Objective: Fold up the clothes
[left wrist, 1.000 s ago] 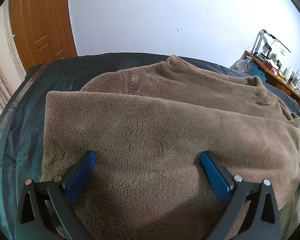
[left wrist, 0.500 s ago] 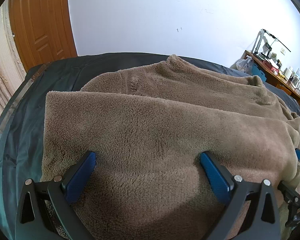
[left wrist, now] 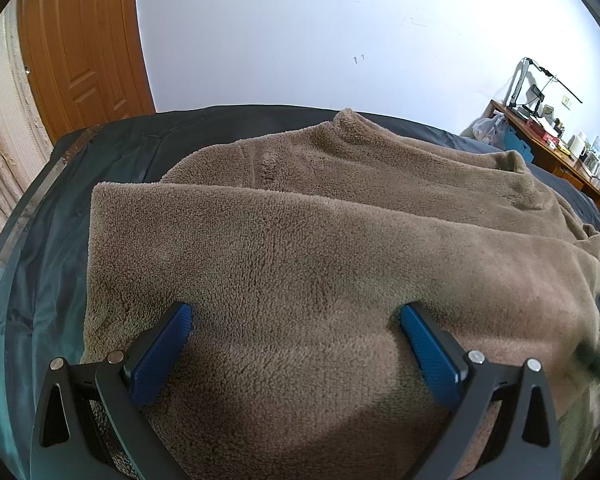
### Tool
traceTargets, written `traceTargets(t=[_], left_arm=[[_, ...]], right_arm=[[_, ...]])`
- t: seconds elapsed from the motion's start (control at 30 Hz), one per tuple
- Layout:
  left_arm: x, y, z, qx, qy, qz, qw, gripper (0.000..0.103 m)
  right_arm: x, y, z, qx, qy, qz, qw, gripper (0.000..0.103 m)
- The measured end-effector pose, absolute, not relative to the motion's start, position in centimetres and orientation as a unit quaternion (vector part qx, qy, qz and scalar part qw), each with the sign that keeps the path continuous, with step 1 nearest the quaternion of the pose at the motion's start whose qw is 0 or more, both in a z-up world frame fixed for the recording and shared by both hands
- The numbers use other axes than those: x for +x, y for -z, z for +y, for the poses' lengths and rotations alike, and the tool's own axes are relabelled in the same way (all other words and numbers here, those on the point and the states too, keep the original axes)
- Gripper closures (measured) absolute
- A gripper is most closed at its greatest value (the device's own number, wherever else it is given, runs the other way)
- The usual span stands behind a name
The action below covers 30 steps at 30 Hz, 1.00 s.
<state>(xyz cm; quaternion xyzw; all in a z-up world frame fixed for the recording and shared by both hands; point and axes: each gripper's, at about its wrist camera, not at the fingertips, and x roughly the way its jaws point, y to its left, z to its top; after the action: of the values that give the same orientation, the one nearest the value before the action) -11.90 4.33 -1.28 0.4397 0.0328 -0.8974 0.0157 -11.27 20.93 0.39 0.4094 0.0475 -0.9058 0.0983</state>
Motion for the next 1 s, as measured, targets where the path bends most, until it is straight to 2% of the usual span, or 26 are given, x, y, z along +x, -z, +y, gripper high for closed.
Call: traceTargets(t=[0.17,0.27,0.37,0.67,0.87,0.93,1.0], left_arm=[[-12.0,1.3,4.4,0.44,0.897,0.032,0.016,0.0],[-12.0,1.3,4.4,0.44,0.897,0.033,0.016,0.0],[-12.0,1.3,4.4,0.44,0.897,0.033,0.015,0.0],[-12.0,1.3,4.3,0.44,0.897,0.033,0.015,0.0],[-12.1,1.4,4.2,0.44,0.897,0.032,0.014,0.0],[-12.1,1.4,4.2,0.44,0.897,0.032,0.014,0.0],[-12.0,1.4,4.2,0.44,0.897,0.032,0.014,0.0]], right_arm=[[-13.4,-2.4,23.6,0.399,0.905,-0.069,0.133,0.0],[-15.4,-0.4,23.2,0.436,0.889,-0.05,0.13,0.0],[-15.6,1.5,21.2,0.431,0.895,0.055,0.101,0.0],[-15.2,1.1,21.3,0.432,0.897,0.045,0.08,0.0],[-11.9,-0.8,22.6,0.407,0.903,-0.012,0.133,0.0],[-11.5,0.1,22.1,0.422,0.894,0.016,0.152,0.0],[-11.1,1.3,21.0,0.423,0.889,0.087,0.151,0.0]])
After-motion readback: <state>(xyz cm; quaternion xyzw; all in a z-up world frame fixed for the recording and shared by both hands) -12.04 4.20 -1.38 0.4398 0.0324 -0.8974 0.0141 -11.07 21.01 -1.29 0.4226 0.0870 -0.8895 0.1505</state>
